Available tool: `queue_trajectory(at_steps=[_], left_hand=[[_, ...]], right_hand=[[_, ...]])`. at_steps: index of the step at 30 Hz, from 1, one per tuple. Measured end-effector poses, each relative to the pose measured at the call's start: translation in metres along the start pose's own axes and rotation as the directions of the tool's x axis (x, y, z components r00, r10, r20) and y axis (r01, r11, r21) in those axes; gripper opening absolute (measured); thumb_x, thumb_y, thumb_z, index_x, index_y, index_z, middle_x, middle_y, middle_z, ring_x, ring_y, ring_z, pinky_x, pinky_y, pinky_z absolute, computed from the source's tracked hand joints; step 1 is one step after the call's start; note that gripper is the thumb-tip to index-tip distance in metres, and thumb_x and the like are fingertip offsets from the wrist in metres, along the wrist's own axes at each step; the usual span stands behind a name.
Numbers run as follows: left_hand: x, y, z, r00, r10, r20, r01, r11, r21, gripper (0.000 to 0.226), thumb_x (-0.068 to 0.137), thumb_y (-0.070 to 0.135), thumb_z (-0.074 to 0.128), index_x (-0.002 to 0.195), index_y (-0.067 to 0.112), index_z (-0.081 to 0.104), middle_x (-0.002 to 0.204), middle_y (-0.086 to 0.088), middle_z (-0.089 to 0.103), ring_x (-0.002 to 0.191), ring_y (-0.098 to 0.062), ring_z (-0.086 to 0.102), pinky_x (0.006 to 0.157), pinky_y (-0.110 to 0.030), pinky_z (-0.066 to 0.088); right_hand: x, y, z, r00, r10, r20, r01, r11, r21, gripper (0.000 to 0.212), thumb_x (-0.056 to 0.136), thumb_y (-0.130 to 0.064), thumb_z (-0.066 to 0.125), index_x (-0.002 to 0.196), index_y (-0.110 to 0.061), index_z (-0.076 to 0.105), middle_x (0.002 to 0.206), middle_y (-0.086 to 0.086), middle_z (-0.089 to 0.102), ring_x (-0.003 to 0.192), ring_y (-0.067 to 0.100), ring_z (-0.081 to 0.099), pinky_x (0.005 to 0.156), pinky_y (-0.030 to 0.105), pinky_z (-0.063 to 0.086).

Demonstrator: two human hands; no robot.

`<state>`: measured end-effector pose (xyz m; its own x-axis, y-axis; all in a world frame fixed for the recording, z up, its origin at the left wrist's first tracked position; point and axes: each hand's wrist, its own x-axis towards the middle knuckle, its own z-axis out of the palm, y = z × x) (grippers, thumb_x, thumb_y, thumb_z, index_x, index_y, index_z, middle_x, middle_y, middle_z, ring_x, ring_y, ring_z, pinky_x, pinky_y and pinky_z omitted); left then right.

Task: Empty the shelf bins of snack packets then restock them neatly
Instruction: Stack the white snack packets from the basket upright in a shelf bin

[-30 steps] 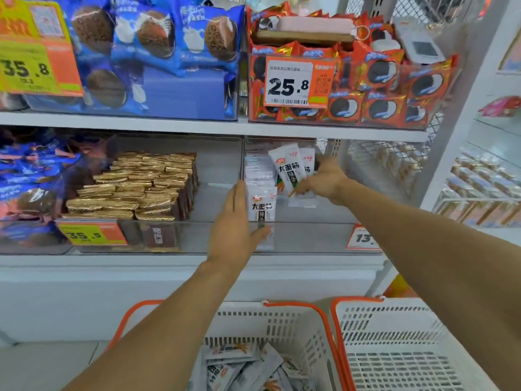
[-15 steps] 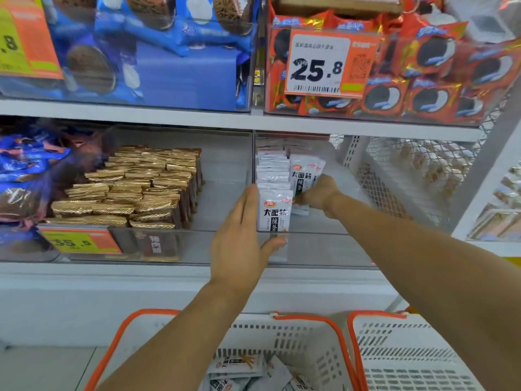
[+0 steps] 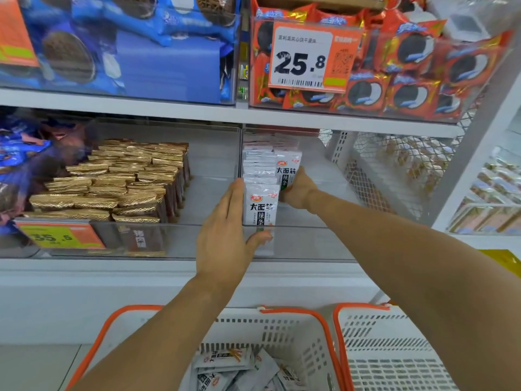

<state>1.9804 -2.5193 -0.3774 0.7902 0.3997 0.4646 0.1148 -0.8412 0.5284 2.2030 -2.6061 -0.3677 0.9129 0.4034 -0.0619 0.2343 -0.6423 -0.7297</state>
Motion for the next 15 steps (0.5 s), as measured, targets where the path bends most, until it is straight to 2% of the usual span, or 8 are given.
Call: queue_trajectory(at_steps=[1, 2, 4, 5, 8, 11, 13, 15], left_hand=[[0.0, 0.0, 0.0, 1.0, 0.0, -0.001, 0.0, 1.0, 0.002, 0.108, 0.078, 0.051, 0.077, 0.16, 0.021, 0.014, 0.162, 0.005, 0.028, 0.14, -0.019, 0.04, 0.106, -0.035, 0.041], [0.0, 0.0, 0.0, 1.0, 0.0, -0.002, 0.0, 1.0, 0.004, 0.108, 0.078, 0.051, 0.077, 0.16, 0.02, 0.014, 0.162, 0.004, 0.03, 0.139, -0.019, 0.041, 0.105, -0.035, 0.042], [-0.001, 0.0, 0.0, 1.0, -0.001, -0.004, 0.001, 1.0, 0.013, 0.108, 0.078, 0.051, 0.076, 0.16, 0.02, 0.014, 0.161, 0.003, 0.031, 0.139, -0.021, 0.042, 0.104, -0.036, 0.042], [-0.001, 0.0, 0.0, 1.0, -0.001, -0.003, 0.001, 1.0, 0.017, 0.108, 0.078, 0.052, 0.076, 0.16, 0.02, 0.014, 0.161, 0.003, 0.031, 0.138, -0.021, 0.043, 0.104, -0.036, 0.042], [-0.001, -0.001, 0.001, 1.0, 0.003, -0.001, -0.003, 1.0, 0.015, 0.108, 0.078, 0.051, 0.077, 0.16, 0.019, 0.015, 0.161, 0.002, 0.032, 0.139, -0.022, 0.043, 0.105, -0.036, 0.042], [-0.001, -0.001, 0.001, 1.0, 0.008, 0.006, -0.008, 1.0, 0.006, 0.108, 0.077, 0.05, 0.078, 0.16, 0.018, 0.016, 0.162, 0.002, 0.032, 0.139, -0.022, 0.042, 0.105, -0.037, 0.042], [-0.001, -0.001, 0.0, 1.0, 0.008, 0.014, -0.008, 1.0, -0.001, 0.107, 0.078, 0.049, 0.078, 0.159, 0.017, 0.016, 0.163, 0.001, 0.029, 0.14, -0.023, 0.041, 0.107, -0.037, 0.041], [-0.002, -0.001, 0.0, 1.0, 0.006, 0.02, -0.006, 1.0, -0.01, 0.107, 0.078, 0.048, 0.078, 0.159, 0.016, 0.016, 0.163, 0.0, 0.028, 0.141, -0.025, 0.04, 0.109, -0.038, 0.039]], right_hand=[[0.008, 0.006, 0.003, 1.0, -0.008, 0.011, 0.008, 1.0, -0.002, 0.091, 0.064, -0.027, 0.08, 0.141, -0.006, 0.037, 0.129, 0.01, 0.059, 0.114, 0.025, 0.061, 0.099, 0.041, 0.053], [0.006, 0.006, 0.002, 1.0, -0.002, 0.024, 0.001, 1.0, 0.021, 0.085, 0.067, -0.018, 0.08, 0.139, -0.006, 0.037, 0.13, 0.011, 0.059, 0.114, 0.026, 0.061, 0.099, 0.042, 0.054], [0.001, 0.002, 0.001, 0.998, 0.051, 0.042, -0.054, 0.995, 0.08, 0.07, 0.076, 0.006, 0.075, 0.131, -0.006, 0.035, 0.124, 0.011, 0.058, 0.112, 0.025, 0.061, 0.094, 0.038, 0.056], [0.0, 0.002, 0.0, 0.998, 0.058, 0.037, -0.061, 0.994, 0.091, 0.068, 0.076, 0.011, 0.074, 0.129, -0.006, 0.035, 0.121, 0.011, 0.058, 0.11, 0.024, 0.061, 0.09, 0.035, 0.056], [0.005, 0.007, 0.0, 0.998, 0.049, 0.026, -0.051, 0.996, 0.073, 0.071, 0.072, 0.005, 0.081, 0.129, -0.005, 0.04, 0.118, 0.01, 0.062, 0.107, 0.023, 0.063, 0.08, 0.03, 0.055], [0.0, 0.009, -0.01, 0.994, 0.098, 0.049, -0.101, 0.993, 0.063, 0.08, 0.069, -0.008, 0.091, 0.133, -0.007, 0.043, 0.122, 0.009, 0.062, 0.115, 0.027, 0.063, 0.095, 0.039, 0.054], [-0.01, 0.008, -0.022, 0.992, 0.107, 0.064, -0.111, 0.992, 0.058, 0.091, 0.074, -0.009, 0.088, 0.145, -0.007, 0.032, 0.136, 0.01, 0.054, 0.125, 0.029, 0.055, 0.106, 0.039, 0.047], [-0.021, 0.008, -0.037, 0.995, 0.092, 0.048, -0.092, 0.996, 0.004, 0.093, 0.08, -0.017, 0.084, 0.152, -0.006, 0.026, 0.148, 0.013, 0.045, 0.134, 0.03, 0.048, 0.11, 0.037, 0.043]])
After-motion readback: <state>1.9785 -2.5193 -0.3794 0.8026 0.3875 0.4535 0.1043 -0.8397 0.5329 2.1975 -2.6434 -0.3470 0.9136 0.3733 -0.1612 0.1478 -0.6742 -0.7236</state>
